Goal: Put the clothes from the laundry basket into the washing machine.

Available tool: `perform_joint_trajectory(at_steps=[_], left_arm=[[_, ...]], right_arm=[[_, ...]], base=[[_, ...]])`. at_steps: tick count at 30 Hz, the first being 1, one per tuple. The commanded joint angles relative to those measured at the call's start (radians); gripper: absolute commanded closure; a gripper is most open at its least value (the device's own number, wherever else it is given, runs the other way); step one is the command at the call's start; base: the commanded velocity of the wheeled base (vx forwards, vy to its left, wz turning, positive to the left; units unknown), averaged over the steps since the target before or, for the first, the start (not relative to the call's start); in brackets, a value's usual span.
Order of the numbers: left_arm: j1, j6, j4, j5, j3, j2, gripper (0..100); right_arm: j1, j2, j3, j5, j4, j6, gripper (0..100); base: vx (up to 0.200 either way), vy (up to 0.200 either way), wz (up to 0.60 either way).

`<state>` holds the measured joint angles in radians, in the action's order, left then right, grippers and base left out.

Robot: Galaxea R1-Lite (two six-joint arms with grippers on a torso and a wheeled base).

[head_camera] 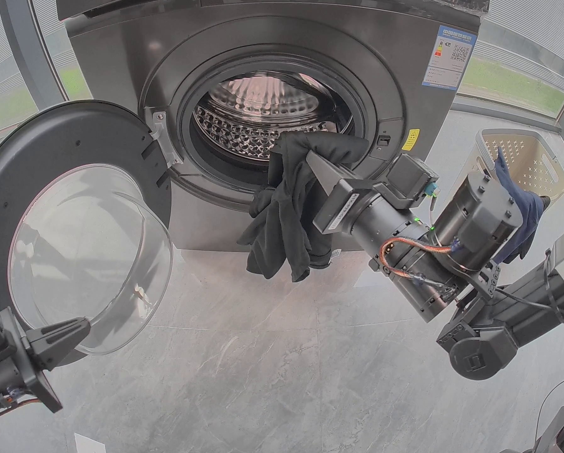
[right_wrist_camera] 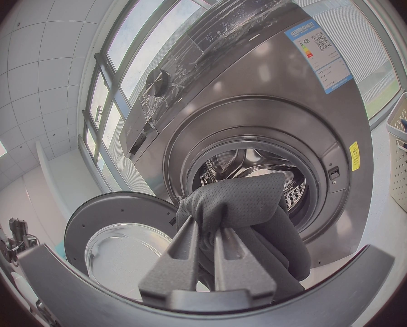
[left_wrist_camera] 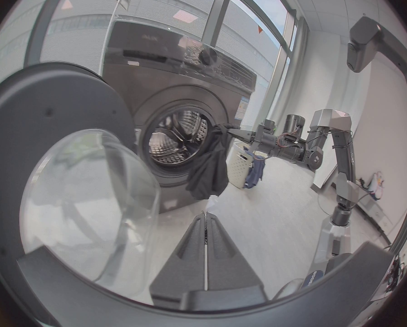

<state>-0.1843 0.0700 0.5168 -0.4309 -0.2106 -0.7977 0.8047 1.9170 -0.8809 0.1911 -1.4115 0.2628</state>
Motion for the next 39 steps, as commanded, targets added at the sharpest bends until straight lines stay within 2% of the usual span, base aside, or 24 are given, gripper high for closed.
perform_joint_trajectory(at_steps=[1, 4, 7, 9, 12, 16, 19, 20, 23, 27, 39], left_arm=[[-0.176, -0.01, 0.123, 0.035, -0.055, -0.331, 100], [-0.207, -0.015, 0.189, 0.038, -0.075, -0.425, 100], [-0.228, -0.032, 0.244, 0.05, -0.096, -0.494, 100], [-0.268, -0.059, 0.316, 0.086, -0.135, -0.58, 100], [-0.31, -0.085, 0.376, 0.106, -0.171, -0.643, 100], [-0.34, -0.11, 0.397, 0.13, -0.225, -0.716, 100], [-0.34, -0.113, 0.396, 0.13, -0.243, -0.747, 100], [-0.339, -0.111, 0.397, 0.13, -0.254, -0.767, 0], [-0.336, -0.113, 0.399, 0.129, -0.266, -0.781, 0], [-0.336, -0.13, 0.414, 0.13, -0.289, -0.815, 0], [-0.313, -0.125, 0.483, 0.139, -0.351, -0.971, 0]], right_arm=[[-0.001, 0.05, -0.056, -0.012, 0.003, 0.003, 100], [-0.004, 0.046, -0.049, -0.012, 0.003, 0.003, 100], [-0.009, 0.046, -0.046, -0.012, 0.0, 0.004, 100], [-0.01, 0.043, -0.046, -0.012, -0.001, 0.004, 100], [-0.01, 0.043, -0.046, -0.012, -0.001, 0.006, 100], [-0.009, 0.043, -0.046, -0.012, -0.001, 0.006, 100], [-0.01, 0.043, -0.046, -0.01, -0.001, 0.006, 100], [-0.01, 0.043, -0.046, -0.01, -0.001, 0.006, 100], [-0.01, 0.043, -0.046, -0.01, -0.001, 0.006, 100], [-0.009, 0.043, -0.043, -0.01, -0.003, 0.006, 100], [0.004, 0.036, -0.033, -0.005, -0.009, 0.006, 100]], base=[[0.0, 0.0, 0.0], [0.0, 0.0, 0.0], [0.0, 0.0, 0.0], [0.0, 0.0, 0.0], [0.0, 0.0, 0.0], [0.0, 0.0, 0.0], [0.0, 0.0, 0.0], [0.0, 0.0, 0.0], [0.0, 0.0, 0.0], [0.0, 0.0, 0.0], [0.0, 0.0, 0.0]])
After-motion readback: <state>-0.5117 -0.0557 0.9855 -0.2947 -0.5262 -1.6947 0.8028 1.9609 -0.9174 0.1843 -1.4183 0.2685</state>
